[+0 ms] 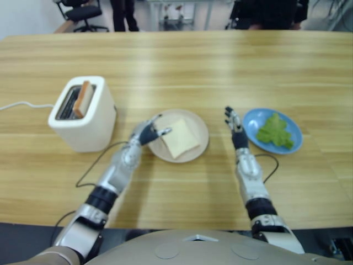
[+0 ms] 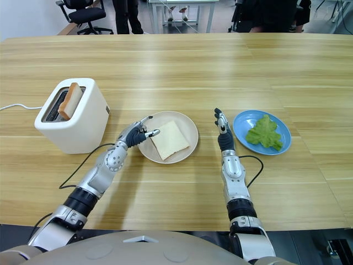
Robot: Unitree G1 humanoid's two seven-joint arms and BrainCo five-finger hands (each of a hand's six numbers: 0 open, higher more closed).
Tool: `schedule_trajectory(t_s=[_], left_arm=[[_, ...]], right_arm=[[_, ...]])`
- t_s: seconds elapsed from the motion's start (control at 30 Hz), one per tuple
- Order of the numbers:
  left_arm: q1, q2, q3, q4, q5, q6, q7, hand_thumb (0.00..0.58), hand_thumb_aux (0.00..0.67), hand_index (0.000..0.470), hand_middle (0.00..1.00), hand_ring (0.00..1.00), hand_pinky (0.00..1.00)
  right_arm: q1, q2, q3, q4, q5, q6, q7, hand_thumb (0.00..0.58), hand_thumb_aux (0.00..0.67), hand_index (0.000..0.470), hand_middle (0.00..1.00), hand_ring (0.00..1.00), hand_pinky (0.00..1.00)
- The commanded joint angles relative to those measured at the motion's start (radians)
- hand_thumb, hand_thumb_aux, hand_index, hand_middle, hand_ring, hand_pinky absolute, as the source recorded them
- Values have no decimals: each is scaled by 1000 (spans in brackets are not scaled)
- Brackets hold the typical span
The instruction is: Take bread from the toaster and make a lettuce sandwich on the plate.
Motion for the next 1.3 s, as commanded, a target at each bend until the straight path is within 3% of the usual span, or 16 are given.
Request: schedule_trajectory(t_s=[0.03,0.23,0.37,0.43,0.53,0.63,0.83,1.0,1.3], left_arm=[[37,58,-2,-154,196,139,16,0,0,0,0,0,0],[118,115,100,-376,234,219,-44,0,0,0,0,0,0],[145,113,181,-391,145,165,8,0,0,0,0,0,0],[163,59,233,-357,-6,86,24,0,0,0,0,0,0],[177,-19,294,-246,-193,-18,34,0,0,0,0,0,0],[178,-59,311,-151,-283,-72,28,0,0,0,0,0,0],[180,-85,314,-106,-316,-103,57,0,0,0,0,0,0],[168,-84,289,-99,-295,-112,69,0,0,0,0,0,0],[167,-80,276,-87,-297,-116,73,0,0,0,0,0,0]], right_arm=[[5,-4,5,-11,2,15,4,0,0,0,0,0,0],[13,-11,8,-40,-4,19,2,0,0,0,0,0,0],[42,-75,7,-179,-122,6,-61,0,0,0,0,0,0],[52,-191,-29,-303,-316,42,-156,0,0,0,0,0,0],[46,-475,10,-429,-880,311,-358,0,0,0,0,0,0],[0,-631,65,-350,-1015,421,-364,0,0,0,0,0,0],[-126,-762,249,-38,-1161,500,-337,0,0,0,0,0,0],[-191,-799,383,184,-1185,480,-366,0,0,0,0,0,0],[-222,-784,495,330,-1136,468,-416,0,0,0,0,0,0]])
